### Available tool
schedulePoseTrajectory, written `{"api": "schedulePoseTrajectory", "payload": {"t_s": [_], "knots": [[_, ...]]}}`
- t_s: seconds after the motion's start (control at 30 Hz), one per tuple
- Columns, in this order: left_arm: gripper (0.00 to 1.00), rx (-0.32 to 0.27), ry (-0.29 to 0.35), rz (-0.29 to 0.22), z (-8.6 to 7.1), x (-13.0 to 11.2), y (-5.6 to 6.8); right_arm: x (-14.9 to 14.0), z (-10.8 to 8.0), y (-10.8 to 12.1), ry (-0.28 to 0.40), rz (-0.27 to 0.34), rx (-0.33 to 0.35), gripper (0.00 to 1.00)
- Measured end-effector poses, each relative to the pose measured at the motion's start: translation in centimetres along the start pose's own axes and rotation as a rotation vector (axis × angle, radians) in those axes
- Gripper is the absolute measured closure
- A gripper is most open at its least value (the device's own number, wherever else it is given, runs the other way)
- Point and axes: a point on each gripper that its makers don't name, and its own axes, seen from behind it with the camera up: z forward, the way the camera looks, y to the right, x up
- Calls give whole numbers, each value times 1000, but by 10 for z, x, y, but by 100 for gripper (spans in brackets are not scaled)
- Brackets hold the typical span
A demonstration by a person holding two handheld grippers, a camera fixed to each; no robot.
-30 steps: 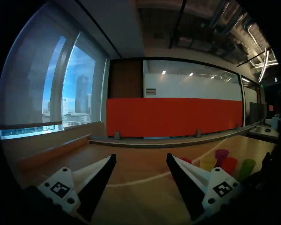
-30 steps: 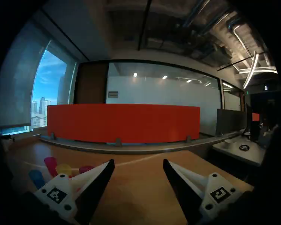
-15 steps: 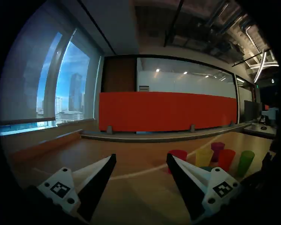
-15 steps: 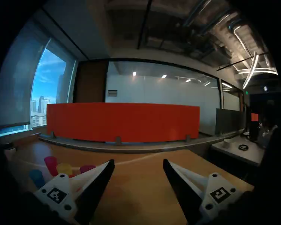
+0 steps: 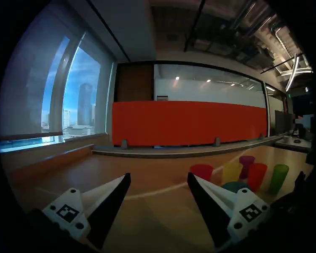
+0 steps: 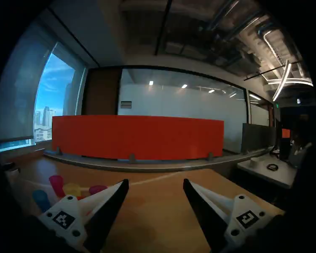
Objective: Pour water
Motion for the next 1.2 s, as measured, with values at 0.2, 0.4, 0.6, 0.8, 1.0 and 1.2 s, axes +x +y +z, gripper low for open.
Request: {"api": "schedulePoseTrajectory", "payload": {"t_s": [0.2, 0.4, 0.6, 0.8, 1.0, 1.2], "knots": [[0, 5, -6, 0, 0, -5, -1, 0, 0, 0, -3, -12, 2, 0], [0, 9, -13, 2, 1, -7, -2, 2, 0, -3, -3, -21, 2, 0], [0, 6, -14, 3, 2, -8, 0, 1, 0, -4, -4, -21, 7, 0], [0, 6, -14, 5, 2, -9, 1, 5, -2, -5, -1, -22, 12, 0], [0, 5, -15, 6, 1, -10, 1, 6, -3, -4, 6, -21, 19, 0], [0, 6, -14, 6, 1, -10, 1, 3, -4, -1, 20, 1, 33, 0]]}}
